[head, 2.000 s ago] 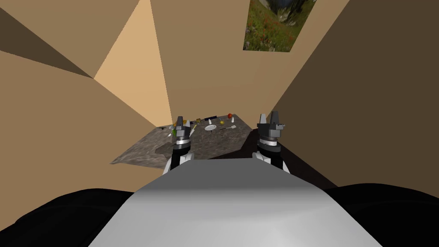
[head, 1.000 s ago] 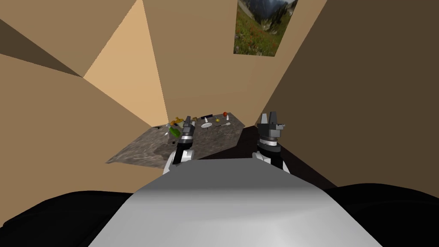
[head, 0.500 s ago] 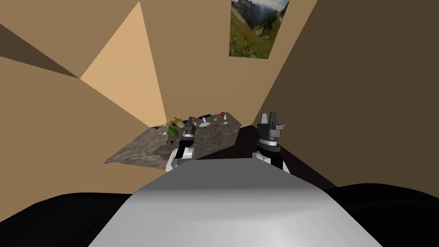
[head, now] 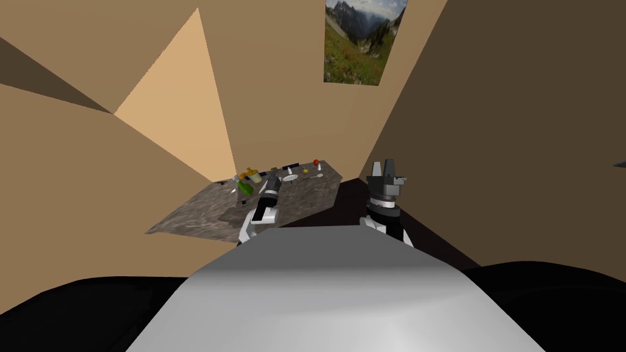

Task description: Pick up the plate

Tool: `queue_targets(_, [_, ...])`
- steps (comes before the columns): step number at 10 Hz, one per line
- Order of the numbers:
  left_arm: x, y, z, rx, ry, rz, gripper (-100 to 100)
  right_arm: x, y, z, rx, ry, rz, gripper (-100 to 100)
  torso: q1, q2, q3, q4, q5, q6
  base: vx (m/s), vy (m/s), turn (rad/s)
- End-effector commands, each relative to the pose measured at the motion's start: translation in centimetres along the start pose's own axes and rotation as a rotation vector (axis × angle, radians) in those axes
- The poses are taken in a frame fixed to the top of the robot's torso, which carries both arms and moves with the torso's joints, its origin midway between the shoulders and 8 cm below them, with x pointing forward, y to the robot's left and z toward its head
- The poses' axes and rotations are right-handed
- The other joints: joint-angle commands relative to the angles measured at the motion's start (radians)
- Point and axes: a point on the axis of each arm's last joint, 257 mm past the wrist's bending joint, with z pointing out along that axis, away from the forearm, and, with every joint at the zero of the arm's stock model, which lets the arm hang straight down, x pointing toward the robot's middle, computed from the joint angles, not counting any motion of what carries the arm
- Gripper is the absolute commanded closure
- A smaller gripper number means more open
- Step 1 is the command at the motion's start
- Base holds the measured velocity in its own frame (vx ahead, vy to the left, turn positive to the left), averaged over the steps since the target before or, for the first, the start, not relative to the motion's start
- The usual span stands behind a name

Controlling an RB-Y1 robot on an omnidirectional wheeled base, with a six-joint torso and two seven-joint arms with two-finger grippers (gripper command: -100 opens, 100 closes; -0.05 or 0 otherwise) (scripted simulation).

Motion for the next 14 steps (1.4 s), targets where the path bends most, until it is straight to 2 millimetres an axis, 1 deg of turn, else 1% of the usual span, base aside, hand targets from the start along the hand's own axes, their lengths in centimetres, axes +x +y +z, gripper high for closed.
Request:
queue_targets(1, [-0.1,1.9,0.2,-0.059,-0.006,-0.018,-100,0.0,0.0,0.0,0.000,0.000,0.000,0,0.000,0.000,0.000,0.000,0.000,0.000,0.027,-0.017,0.001])
queue_targets(3, [-0.2,4.1,0.5,-0.128,-0.012,-0.043,-100,0.0,0.0,0.0,0.000,0.000,0.000,0,0.000,-0.001,-0.001,0.000,0.000,0.000,0.043,-0.024,0.015])
queue_targets(4, [-0.2,4.4,0.4,-0.142,-0.014,-0.043,-100,0.0,0.0,0.0,0.000,0.000,0.000,0,0.000,-0.002,-0.001,-0.001,0.000,0.000,0.044,-0.022,0.007])
queue_targets(5, [-0.3,5.7,0.5,-0.185,-0.018,-0.056,-100,0.0,0.0,0.0,0.000,0.000,0.000,0,0.000,-0.002,-0.001,-0.001,0.000,0.000,0.043,-0.010,0.018])
queue_targets(6, [-0.3,5.7,0.5,-0.185,-0.018,-0.056,-100,0.0,0.0,0.0,0.000,0.000,0.000,0,0.000,-0.002,-0.001,-0.001,0.000,0.000,0.032,-0.006,0.008])
queue_targets(7, [-0.3,6.9,0.5,-0.223,-0.020,-0.069,-100,0.0,0.0,0.0,0.000,0.000,0.000,0,0.001,-0.001,-0.001,0.000,0.000,0.000,0.040,-0.007,0.022])
queue_targets(8, [-0.3,7.1,0.4,-0.228,-0.021,-0.069,-100,0.0,0.0,0.0,0.000,0.000,0.000,0,0.001,-0.002,-0.001,0.000,0.000,0.000,0.036,-0.006,0.010])
queue_targets(9, [-0.3,8.3,0.4,-0.269,-0.023,-0.081,-100,0.0,0.0,0.0,0.000,0.000,0.000,0,0.001,-0.002,-0.001,0.000,0.000,0.000,0.044,-0.004,0.022])
queue_targets(10, [-0.4,8.4,0.3,-0.272,-0.024,-0.081,-100,0.0,0.0,0.0,0.000,0.000,0.000,0,0.001,-0.002,-0.001,0.000,0.000,0.000,0.040,-0.007,0.009])
queue_targets(11, [-0.4,9.7,0.2,-0.316,-0.026,-0.093,-100,0.0,0.0,0.0,0.000,0.000,0.000,0,0.001,-0.002,-0.001,0.000,0.000,0.000,0.050,-0.003,0.025])
queue_targets(12, [-0.4,9.7,0.2,-0.317,-0.026,-0.093,-100,0.0,0.0,0.0,0.000,0.000,0.000,0,0.001,-0.002,-0.001,-0.001,0.000,0.000,0.046,-0.003,0.010])
queue_targets(14, [-0.3,12.2,-0.2,-0.396,-0.028,-0.116,-100,0.0,0.0,0.0,0.000,0.000,0.000,0,0.001,-0.003,-0.002,-0.001,0.000,0.000,0.069,-0.011,0.031])
